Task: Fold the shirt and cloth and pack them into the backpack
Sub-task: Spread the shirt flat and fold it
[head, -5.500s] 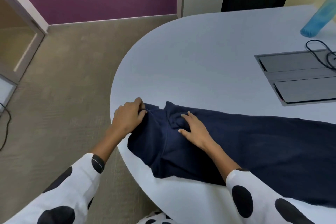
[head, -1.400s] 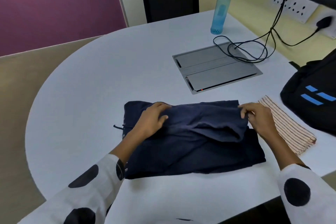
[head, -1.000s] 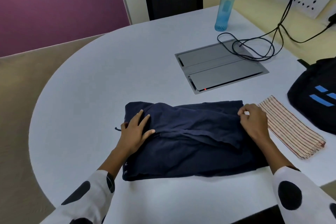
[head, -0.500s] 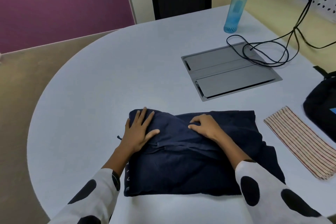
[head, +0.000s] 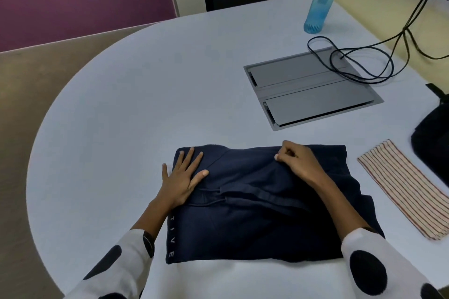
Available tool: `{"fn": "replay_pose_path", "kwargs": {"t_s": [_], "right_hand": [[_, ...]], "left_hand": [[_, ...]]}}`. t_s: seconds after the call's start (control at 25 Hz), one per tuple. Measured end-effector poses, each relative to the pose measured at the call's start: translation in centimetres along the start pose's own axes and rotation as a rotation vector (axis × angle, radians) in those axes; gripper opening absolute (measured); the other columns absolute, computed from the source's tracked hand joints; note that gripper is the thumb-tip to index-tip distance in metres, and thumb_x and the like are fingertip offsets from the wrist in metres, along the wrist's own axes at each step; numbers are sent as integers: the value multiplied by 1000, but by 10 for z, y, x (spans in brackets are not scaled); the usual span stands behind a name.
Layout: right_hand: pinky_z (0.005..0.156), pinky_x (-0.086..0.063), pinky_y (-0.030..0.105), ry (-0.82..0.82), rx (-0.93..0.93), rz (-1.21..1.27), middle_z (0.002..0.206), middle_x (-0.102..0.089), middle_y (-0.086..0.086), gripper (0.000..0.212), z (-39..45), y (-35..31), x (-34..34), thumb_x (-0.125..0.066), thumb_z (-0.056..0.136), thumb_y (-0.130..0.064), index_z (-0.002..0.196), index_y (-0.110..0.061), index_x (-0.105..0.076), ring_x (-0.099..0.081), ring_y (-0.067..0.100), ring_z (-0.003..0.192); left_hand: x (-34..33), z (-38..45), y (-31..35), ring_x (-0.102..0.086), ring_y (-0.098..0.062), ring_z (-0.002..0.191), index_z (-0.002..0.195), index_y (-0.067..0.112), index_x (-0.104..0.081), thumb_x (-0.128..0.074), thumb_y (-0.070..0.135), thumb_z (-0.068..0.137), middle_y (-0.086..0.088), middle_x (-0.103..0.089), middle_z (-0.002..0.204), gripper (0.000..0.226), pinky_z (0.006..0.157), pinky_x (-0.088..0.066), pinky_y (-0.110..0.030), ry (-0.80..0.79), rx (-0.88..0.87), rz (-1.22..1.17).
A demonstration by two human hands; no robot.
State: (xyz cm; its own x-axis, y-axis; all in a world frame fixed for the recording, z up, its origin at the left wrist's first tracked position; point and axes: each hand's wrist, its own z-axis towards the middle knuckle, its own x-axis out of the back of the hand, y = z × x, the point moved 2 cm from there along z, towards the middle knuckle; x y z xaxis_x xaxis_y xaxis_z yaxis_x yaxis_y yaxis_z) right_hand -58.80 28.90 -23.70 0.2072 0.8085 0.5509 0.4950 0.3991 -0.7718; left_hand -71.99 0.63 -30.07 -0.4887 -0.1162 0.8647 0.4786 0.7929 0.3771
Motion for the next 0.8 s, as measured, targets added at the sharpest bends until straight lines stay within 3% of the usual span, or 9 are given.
{"fn": "replay_pose_path", "kwargs": {"t_s": [0.08, 0.2, 0.28, 0.36, 0.48, 0.56, 0.68, 0.8], "right_hand": [[69, -39, 33, -25, -40, -44, 72, -59, 4, 22, 5, 0, 5, -59, 86, -19, 66, -15, -48, -50, 15, 67], [87, -35, 42, -94, -169, -412, 73, -56, -4, 21, 8, 24, -15, -50, 88, -26, 69, -21, -43, -52, 18, 77], [93, -30, 46, -65, -155, -595, 81, -55, -5, 19, 10, 34, -31, -45, 91, -30, 74, -22, -44, -50, 19, 89], [93, -31, 48, -24, -112, -636, 90, -55, -5, 18, 12, 37, -34, -47, 94, -35, 81, -23, -49, -52, 20, 95], [88, -37, 46, 170, 88, -547, 100, -54, 0, 16, -4, 38, -23, -59, 90, -35, 92, -19, -55, -52, 22, 96], [78, -39, 40, 347, 361, -550, 90, -53, -2, 23, -29, 34, -19, -64, 85, -38, 87, -17, -53, -50, 20, 84], [74, -37, 34, 257, 624, -708, 87, -51, -6, 41, -79, 39, -39, -57, 80, -61, 86, -21, -50, -47, 16, 79], [85, -39, 43, 143, 547, -973, 117, -55, 1, 70, -96, 61, -53, -73, 62, -61, 118, -25, -52, -52, 21, 106]], "left_hand": [[-2, -3, -3, 17, -9, 144, 148, 43, 1, 15, 90, 60, 14, 12, 158, 101, 115, 6, -54, 15, -19, -16], [-4, -5, -1, 14, -10, 145, 149, 40, -2, 12, 89, 65, 13, 9, 158, 98, 118, 2, -52, 40, -69, 6], [-4, -7, 3, 10, -13, 147, 150, 36, -5, 12, 86, 68, 10, 8, 158, 98, 118, 4, -52, 52, -71, 71], [-1, -15, 10, -4, -19, 148, 151, 27, -18, 2, 77, 80, 0, -4, 160, 88, 115, 3, -51, 174, -55, 100], [-2, -46, 28, -40, -22, 128, 122, 17, -50, -32, 52, 95, -8, -37, 143, 48, 110, -17, -41, 498, -135, 45], [-13, -66, 39, -45, -19, 113, 105, 17, -53, -41, 47, 94, -6, -45, 129, 34, 100, -22, -34, 603, -221, 19], [-33, -84, 49, -47, -20, 106, 97, 16, -53, -38, 51, 95, -6, -49, 118, 38, 92, -27, -33, 589, -321, 76], [-37, -93, 51, -48, -21, 106, 100, 16, -53, -37, 61, 92, -6, -48, 117, 49, 92, -30, -32, 528, -406, 96]]}}
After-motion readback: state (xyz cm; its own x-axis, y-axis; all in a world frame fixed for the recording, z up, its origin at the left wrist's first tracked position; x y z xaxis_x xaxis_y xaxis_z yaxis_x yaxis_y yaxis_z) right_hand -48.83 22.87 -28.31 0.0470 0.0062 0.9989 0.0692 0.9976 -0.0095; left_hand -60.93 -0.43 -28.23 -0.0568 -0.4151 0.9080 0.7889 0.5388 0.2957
